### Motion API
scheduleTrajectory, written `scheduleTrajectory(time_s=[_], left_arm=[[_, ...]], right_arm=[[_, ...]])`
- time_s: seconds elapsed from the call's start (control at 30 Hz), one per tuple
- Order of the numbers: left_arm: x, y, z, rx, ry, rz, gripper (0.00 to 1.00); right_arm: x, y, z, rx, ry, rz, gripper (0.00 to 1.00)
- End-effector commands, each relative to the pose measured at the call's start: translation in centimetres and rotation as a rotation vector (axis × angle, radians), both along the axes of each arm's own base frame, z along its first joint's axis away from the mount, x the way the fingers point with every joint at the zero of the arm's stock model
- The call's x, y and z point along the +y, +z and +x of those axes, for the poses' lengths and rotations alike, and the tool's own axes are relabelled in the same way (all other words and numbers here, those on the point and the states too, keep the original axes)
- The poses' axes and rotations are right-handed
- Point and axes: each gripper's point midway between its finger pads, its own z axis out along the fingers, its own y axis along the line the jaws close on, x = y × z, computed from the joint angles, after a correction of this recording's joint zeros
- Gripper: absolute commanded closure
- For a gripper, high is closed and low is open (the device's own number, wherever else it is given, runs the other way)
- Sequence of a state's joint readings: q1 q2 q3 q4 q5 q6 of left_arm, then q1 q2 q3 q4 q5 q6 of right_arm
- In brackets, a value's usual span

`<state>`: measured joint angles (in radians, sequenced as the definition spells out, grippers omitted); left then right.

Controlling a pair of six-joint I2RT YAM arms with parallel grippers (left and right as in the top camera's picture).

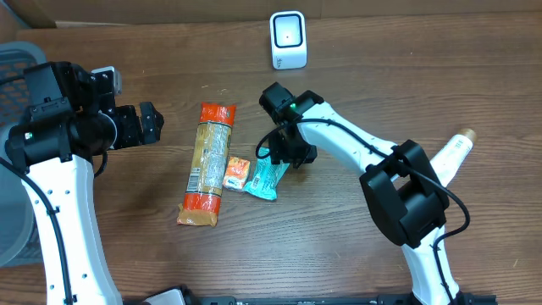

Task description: Scan the item barcode

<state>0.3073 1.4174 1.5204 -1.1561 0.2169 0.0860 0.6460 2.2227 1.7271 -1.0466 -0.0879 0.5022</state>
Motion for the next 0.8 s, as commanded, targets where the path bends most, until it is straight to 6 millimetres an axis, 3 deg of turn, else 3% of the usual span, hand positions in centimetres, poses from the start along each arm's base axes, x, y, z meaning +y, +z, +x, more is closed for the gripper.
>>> scheduleTrajectory(time_s=[0.0, 0.07, 0.2, 0.37, 0.47, 0.63, 0.77], left_arm=[[-0.4, 1.3, 0.1, -0.04, -0.03, 0.013, 0.0], [-0.4, 1.3, 0.1, -0.04, -0.03, 0.013, 0.0], [-0.4, 1.3, 0.1, -0.04, -0.03, 0.013, 0.0], [-0.4, 1.3, 0.1, -0.04, -0.03, 0.014, 0.0], [-0.4, 1.3, 0.1, -0.04, -0.03, 0.014, 0.0], [-0.4, 1.3, 0.1, -0.04, -0.03, 0.013, 0.0], [-0.4, 1.3, 0.1, -0.04, -0.03, 0.013, 0.0]], right_arm=[[-2.1, -0.5, 1.4, -0.024, -0.042, -0.051, 0.54], [-2.1, -0.5, 1.4, -0.017, 0.004, -0.034, 0.6], [-2.9, -0.5, 1.4, -0.009, 0.07, -0.038, 0.61], [-5.9, -0.6, 1.7, 0.037, -0.034, -0.083, 0.51], [-7.7, -0.4, 1.4, 0.097, -0.075, -0.082, 0.51], [-8.9, 2.1, -0.1, 0.18, 0.077, -0.044, 0.5], [-8.2, 5.0, -0.6, 0.169, 0.176, 0.028, 0.38]])
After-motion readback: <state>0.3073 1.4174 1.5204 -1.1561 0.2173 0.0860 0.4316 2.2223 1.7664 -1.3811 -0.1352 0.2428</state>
